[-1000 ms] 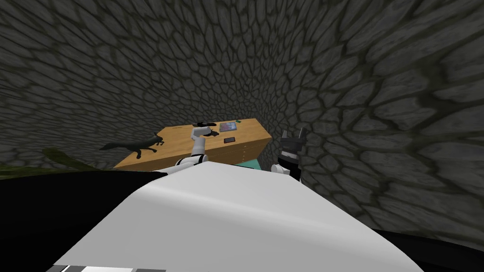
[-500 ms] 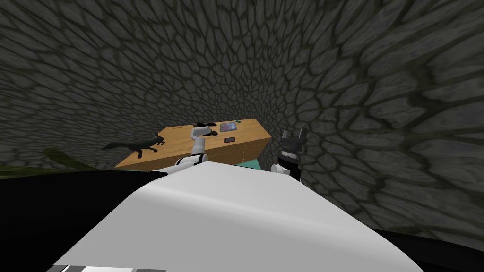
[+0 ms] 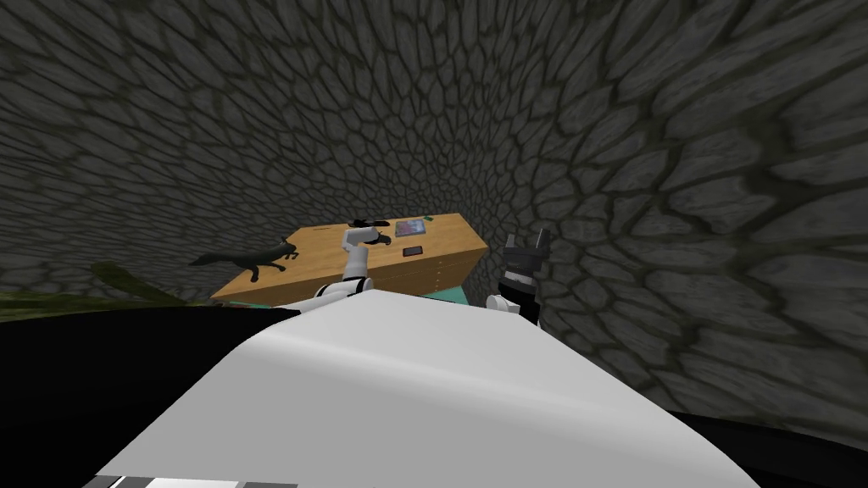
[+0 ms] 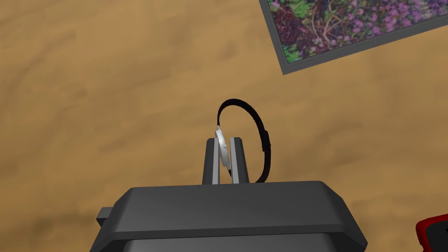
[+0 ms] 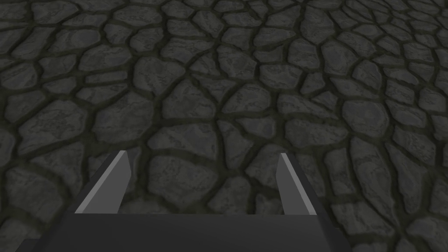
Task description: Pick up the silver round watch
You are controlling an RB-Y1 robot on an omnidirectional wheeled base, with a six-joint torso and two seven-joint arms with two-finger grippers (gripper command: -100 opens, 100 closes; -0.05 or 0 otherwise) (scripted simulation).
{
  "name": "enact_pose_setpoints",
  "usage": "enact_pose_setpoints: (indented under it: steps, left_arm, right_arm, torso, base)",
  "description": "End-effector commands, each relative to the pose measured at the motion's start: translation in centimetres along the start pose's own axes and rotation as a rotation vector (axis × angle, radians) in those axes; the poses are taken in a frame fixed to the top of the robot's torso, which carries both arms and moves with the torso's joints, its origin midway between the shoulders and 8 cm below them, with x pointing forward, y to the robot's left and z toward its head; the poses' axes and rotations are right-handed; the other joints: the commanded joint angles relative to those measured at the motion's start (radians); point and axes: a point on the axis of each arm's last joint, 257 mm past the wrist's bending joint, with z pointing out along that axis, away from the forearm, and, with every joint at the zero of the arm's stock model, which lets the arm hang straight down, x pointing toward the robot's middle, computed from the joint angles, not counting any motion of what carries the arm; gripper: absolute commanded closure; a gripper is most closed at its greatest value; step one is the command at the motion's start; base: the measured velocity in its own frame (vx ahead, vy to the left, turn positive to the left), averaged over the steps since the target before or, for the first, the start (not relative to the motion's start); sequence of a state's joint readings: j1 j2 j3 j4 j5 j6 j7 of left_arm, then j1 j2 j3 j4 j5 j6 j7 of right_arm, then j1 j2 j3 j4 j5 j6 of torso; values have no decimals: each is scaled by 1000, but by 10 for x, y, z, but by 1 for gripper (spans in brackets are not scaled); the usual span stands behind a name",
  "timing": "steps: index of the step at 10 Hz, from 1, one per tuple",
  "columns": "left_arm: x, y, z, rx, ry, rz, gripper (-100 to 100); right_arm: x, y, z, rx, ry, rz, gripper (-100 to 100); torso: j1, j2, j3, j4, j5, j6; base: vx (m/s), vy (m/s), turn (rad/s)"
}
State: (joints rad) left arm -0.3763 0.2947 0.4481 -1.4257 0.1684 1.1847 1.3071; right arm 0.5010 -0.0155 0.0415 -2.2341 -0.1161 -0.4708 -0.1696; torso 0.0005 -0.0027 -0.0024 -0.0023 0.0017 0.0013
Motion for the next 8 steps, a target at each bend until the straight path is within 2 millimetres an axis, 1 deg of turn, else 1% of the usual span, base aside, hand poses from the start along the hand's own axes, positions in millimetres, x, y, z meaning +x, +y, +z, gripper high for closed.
enact_pose_setpoints:
  steps: [1, 6, 7, 8]
  left_arm:
    - [-1, 4, -5, -5, -2, 5, 100]
    - [-2, 16, -19, -18, 0, 19, 100]
    - [-2, 14, -17, -16, 1, 17, 100]
    - [-3, 14, -17, -16, 0, 17, 0]
  right_arm:
    - [0, 0, 0, 0, 0, 0, 0]
    - [0, 0, 0, 0, 0, 0, 0]
    - [0, 0, 0, 0, 0, 0, 0]
    - [0, 0, 0, 0, 0, 0, 0]
  torso:
    - [0, 0, 0, 0, 0, 0]
    - [0, 0, 0, 0, 0, 1]
    - [0, 0, 0, 0, 0, 1]
    - [0, 0, 0, 0, 0, 1]
  base:
    - [20, 2, 41]
    - [15, 3, 36]
    - [6, 1, 9]
    - [0, 0, 0]
